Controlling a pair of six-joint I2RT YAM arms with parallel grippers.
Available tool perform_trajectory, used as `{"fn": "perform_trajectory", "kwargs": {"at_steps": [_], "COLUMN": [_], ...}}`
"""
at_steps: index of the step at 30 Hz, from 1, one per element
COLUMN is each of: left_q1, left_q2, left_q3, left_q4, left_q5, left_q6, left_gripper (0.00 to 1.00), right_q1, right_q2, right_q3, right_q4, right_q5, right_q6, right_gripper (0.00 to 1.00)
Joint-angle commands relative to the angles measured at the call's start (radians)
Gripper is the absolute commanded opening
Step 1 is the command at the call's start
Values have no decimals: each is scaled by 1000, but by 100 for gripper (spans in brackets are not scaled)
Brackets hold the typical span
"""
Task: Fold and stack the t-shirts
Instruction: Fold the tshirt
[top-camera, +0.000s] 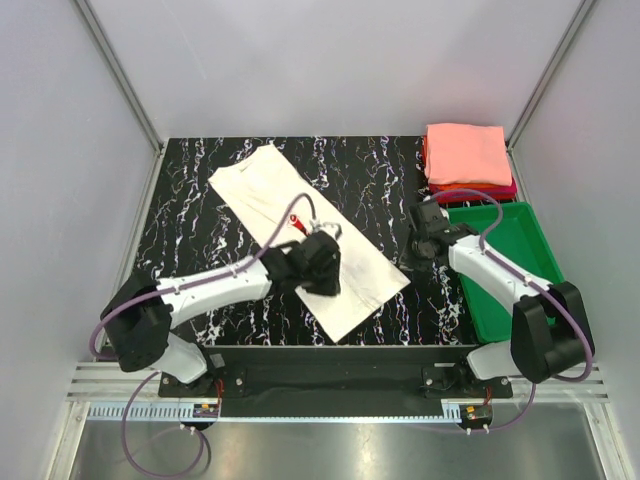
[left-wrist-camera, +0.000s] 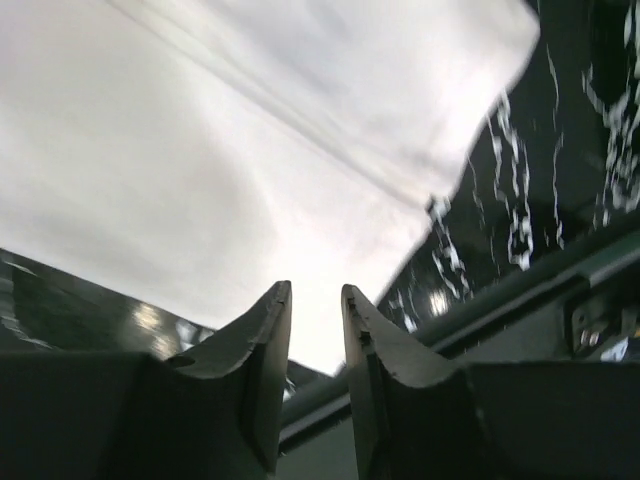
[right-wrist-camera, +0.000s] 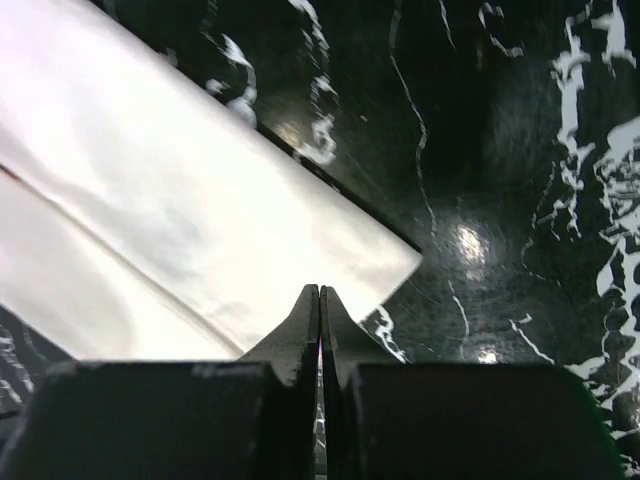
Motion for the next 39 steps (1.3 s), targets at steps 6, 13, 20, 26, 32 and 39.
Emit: {"fn": "perform_trajectory", "kwargs": {"at_steps": [6, 13, 20, 26, 32, 39], "left_q1": [475, 683, 756, 763, 755, 718], "left_q2": [121, 401, 584, 693, 751, 849], "left_q3": [215, 436, 622, 663, 693, 800], "left_q4": [-22, 16, -16, -18, -12, 2], "left_q5": [-48, 34, -9, 53, 116, 193], "left_q6": [198, 150, 158, 143, 133, 165], "left_gripper": [33, 33, 32, 31, 32, 32], "right_q1": [-2, -2, -2, -2, -2, -2], "right_q2": [90, 304, 337, 309, 222, 30], "right_q3": [106, 172, 118, 11, -34, -42], "right_q4": [192, 280, 321, 359, 346, 312], "right_q5": [-88, -117, -63, 5, 14, 25], "right_q6": [-47, 2, 54, 120, 123, 129], "right_gripper": [0, 0, 0, 0, 0, 0]}}
